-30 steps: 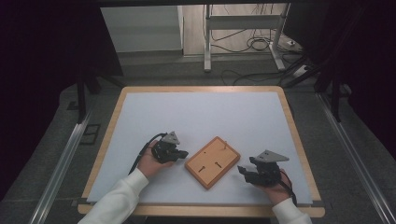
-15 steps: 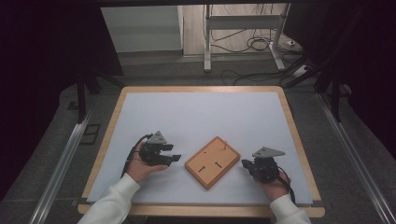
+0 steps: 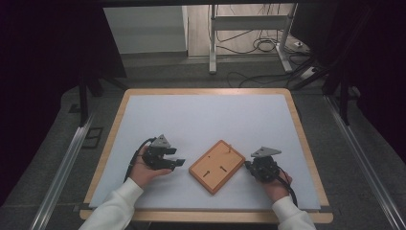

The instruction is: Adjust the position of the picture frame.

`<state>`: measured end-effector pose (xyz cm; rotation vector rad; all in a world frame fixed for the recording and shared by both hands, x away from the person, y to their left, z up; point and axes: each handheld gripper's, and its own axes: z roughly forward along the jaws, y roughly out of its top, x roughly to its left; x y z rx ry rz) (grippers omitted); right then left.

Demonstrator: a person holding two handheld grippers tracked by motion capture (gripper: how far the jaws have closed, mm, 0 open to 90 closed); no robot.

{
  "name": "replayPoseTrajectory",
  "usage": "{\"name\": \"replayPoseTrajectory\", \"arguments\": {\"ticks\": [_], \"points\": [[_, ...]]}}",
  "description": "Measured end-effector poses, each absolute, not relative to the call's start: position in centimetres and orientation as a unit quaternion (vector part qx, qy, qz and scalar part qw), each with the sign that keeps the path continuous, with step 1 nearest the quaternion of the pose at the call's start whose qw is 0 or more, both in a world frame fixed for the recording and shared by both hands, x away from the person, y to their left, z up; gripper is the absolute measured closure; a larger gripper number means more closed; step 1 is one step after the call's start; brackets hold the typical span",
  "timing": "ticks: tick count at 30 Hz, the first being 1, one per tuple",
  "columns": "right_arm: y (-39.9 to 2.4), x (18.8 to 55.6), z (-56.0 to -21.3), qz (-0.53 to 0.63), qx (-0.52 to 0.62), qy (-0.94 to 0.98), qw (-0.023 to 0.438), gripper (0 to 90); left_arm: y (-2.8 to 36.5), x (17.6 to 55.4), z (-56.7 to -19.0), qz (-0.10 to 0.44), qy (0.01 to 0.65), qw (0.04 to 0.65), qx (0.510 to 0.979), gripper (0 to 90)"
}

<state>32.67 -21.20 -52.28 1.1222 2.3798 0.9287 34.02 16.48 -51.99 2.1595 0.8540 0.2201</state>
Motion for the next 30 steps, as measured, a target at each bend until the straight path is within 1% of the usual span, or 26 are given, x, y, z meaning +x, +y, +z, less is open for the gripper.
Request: {"name": "replayPoseTrajectory", "arguments": {"ticks": [10,19,30], "points": [[-18.8,34.8,-52.4,0.326,0.385,0.843,0.186,89.5,16.8,34.1,-51.9,0.09,0.342,0.397,0.847,37.9],[-17.6,36.0,-52.5,0.327,0.38,0.846,0.182,89.6,16.8,34.1,-52.0,0.091,0.341,0.391,0.85,38.0],[-14.0,38.1,-52.7,0.331,0.357,0.855,0.178,89.6,17.2,33.7,-52.2,0.093,0.346,0.389,0.849,38.1]]}}
